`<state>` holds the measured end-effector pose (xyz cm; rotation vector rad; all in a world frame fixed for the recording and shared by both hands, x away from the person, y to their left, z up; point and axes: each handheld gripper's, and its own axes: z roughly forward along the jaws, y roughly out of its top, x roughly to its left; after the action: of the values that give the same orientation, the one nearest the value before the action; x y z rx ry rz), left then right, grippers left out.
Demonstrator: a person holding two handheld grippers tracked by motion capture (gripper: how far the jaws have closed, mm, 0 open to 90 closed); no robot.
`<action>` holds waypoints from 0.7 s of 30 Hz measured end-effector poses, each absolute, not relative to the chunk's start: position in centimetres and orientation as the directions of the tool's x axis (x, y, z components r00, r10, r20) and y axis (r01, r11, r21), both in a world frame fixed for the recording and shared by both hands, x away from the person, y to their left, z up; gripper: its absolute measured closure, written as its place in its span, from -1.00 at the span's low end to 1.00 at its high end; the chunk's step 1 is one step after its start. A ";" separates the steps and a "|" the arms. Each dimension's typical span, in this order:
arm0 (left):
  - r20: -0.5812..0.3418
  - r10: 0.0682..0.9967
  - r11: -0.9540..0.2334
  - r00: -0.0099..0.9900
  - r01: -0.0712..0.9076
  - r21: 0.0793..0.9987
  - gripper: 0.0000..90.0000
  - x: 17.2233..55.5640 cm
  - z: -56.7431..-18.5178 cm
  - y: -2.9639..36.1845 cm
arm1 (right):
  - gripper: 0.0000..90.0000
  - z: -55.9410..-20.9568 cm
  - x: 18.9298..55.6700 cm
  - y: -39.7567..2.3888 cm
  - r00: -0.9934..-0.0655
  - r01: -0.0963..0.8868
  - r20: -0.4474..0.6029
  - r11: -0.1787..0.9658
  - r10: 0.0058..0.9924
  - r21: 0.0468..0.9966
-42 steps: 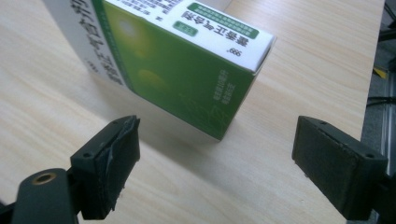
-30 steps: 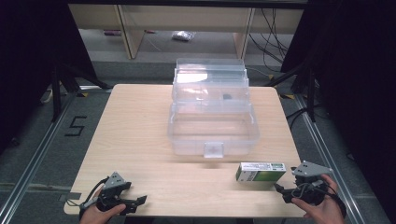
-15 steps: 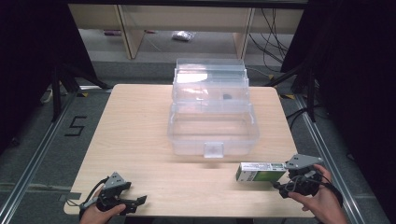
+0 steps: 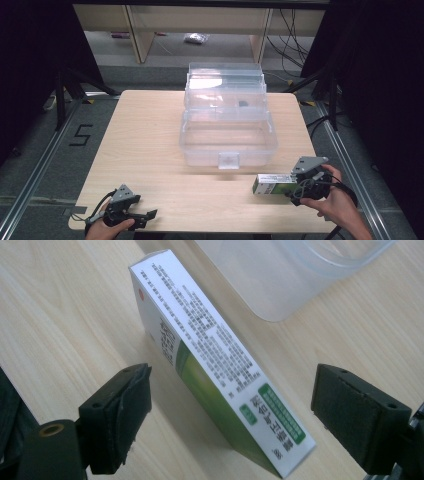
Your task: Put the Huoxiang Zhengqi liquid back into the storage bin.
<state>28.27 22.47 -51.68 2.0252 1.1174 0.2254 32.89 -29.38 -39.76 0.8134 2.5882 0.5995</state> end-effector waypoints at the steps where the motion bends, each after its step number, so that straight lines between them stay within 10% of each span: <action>1: -0.208 0.777 -0.294 0.594 0.635 0.714 -0.67 28.3 -51.7 22.5 | -0.61 -39.7 33.0 -29.1 -0.763 0.463 -0.206 0.740 0.613 0.489; 21: -0.208 0.777 -0.291 0.594 0.632 0.718 -0.67 28.3 -51.7 22.5 | -0.58 -41.8 36.9 -25.8 -0.865 0.413 -0.166 0.860 0.474 0.300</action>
<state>28.28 22.54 -51.71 2.0204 1.1163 0.2288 36.89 -25.80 -41.76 0.6780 2.8005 0.3754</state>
